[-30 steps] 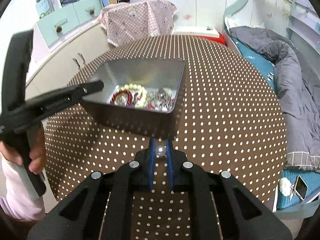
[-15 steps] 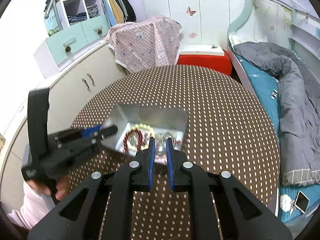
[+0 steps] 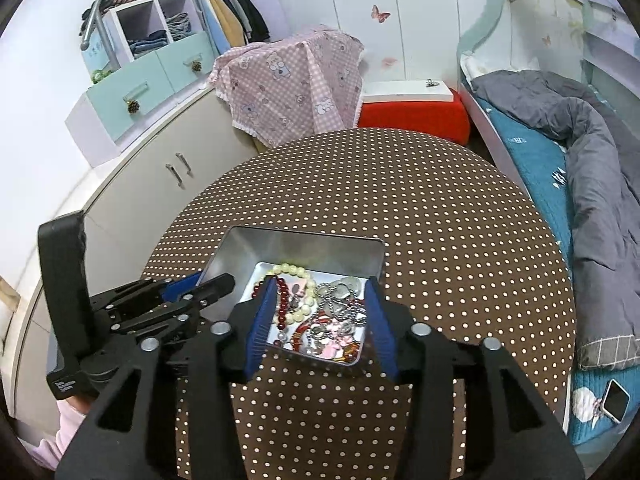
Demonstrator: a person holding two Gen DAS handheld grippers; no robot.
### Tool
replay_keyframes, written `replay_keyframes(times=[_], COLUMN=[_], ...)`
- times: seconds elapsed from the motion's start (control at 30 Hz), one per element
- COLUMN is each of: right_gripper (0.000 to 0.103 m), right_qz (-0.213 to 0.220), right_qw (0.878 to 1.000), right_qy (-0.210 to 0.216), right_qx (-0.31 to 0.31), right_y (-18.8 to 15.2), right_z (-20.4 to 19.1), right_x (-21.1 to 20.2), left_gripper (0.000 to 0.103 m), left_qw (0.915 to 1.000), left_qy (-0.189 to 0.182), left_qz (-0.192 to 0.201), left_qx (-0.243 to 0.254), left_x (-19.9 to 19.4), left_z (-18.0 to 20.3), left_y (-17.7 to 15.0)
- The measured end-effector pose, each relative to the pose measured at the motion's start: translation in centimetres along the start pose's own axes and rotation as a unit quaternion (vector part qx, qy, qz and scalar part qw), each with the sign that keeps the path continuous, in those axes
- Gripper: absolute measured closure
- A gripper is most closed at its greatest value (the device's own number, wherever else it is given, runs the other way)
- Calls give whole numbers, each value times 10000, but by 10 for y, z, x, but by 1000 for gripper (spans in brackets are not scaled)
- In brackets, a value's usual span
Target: Organize jewelry
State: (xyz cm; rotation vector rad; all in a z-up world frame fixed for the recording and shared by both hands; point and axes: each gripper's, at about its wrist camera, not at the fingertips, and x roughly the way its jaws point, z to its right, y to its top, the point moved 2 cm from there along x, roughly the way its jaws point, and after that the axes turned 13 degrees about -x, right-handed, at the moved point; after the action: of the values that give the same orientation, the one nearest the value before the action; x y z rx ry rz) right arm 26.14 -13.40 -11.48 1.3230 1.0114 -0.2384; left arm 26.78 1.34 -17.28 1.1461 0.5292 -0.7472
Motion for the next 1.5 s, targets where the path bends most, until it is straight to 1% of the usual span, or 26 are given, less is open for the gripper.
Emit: replay_keyframes(times=[0.1, 0.2, 0.23, 0.27, 0.3, 0.33, 0.4, 0.47, 0.57, 0.67, 0.7, 0.73, 0.87, 1.0, 1.13, 1.23, 1.5], right_gripper=[57, 50, 48, 47, 45, 44, 41, 34, 27, 17, 11, 9, 9, 8, 8, 8, 8], right_qz=[-43, -62, -62, -62, -48, -35, -11, 6, 91, 174, 207, 245, 368, 459, 597, 723, 1081], right_qw=[10000, 9999, 9999, 9998, 9998, 9998, 9997, 9996, 9993, 9988, 9984, 9980, 9973, 9950, 9938, 9919, 9878], right_qy=[-56, -128, -148, -160, -171, -183, -218, -256, -331, -423, -514, -573, -634, -888, -938, -1046, -1118], right_qx=[31, 57, 61, 65, 77, 85, 89, 100, 173, 167, 137, 115, 73, -45, -45, -37, -92], right_y=[-2, -5, -7, -8, -10, -10, -13, -15, -22, -27, -29, -30, -36, -38, -39, -40, -38], right_z=[3, 5, 5, 6, 6, 6, 6, 4, 3, 1, -1, -3, -12, -21, -25, -28, -40], right_x=[0, -1, -2, -3, -6, -8, -12, -16, -28, -39, -45, -51, -69, -85, -101, -113, -140], left_gripper=[82, 81, 79, 68, 48, 44, 44, 42, 37, 32, 30, 27, 23, 15, 14, 14, 12], left_qw=[9999, 9997, 9997, 9995, 9994, 9992, 9988, 9987, 9979, 9970, 9967, 9961, 9947, 9925, 9879, 9847, 9771], left_qy=[96, 217, 237, 283, 308, 328, 334, 354, 451, 436, 434, 440, 433, 400, 403, 403, 421], left_qz=[35, 88, 92, 102, 128, 230, 344, 357, 433, 550, 582, 650, 801, 1025, 1334, 1555, 1981], left_qx=[44, 72, 65, 55, 54, 58, 104, 121, 197, 333, 364, 414, 476, 539, 679, 678, 649], left_x=[-1, -7, -9, -12, -15, -20, -30, -36, -49, -65, -69, -77, -97, -118, -146, -164, -200], left_z=[1, 3, 3, 3, 4, 4, 6, 8, 13, 22, 23, 27, 35, 44, 55, 60, 67], left_y=[-1, -1, -1, -2, -3, -5, -8, -10, -15, -21, -21, -25, -29, -29, -33, -33, -35])
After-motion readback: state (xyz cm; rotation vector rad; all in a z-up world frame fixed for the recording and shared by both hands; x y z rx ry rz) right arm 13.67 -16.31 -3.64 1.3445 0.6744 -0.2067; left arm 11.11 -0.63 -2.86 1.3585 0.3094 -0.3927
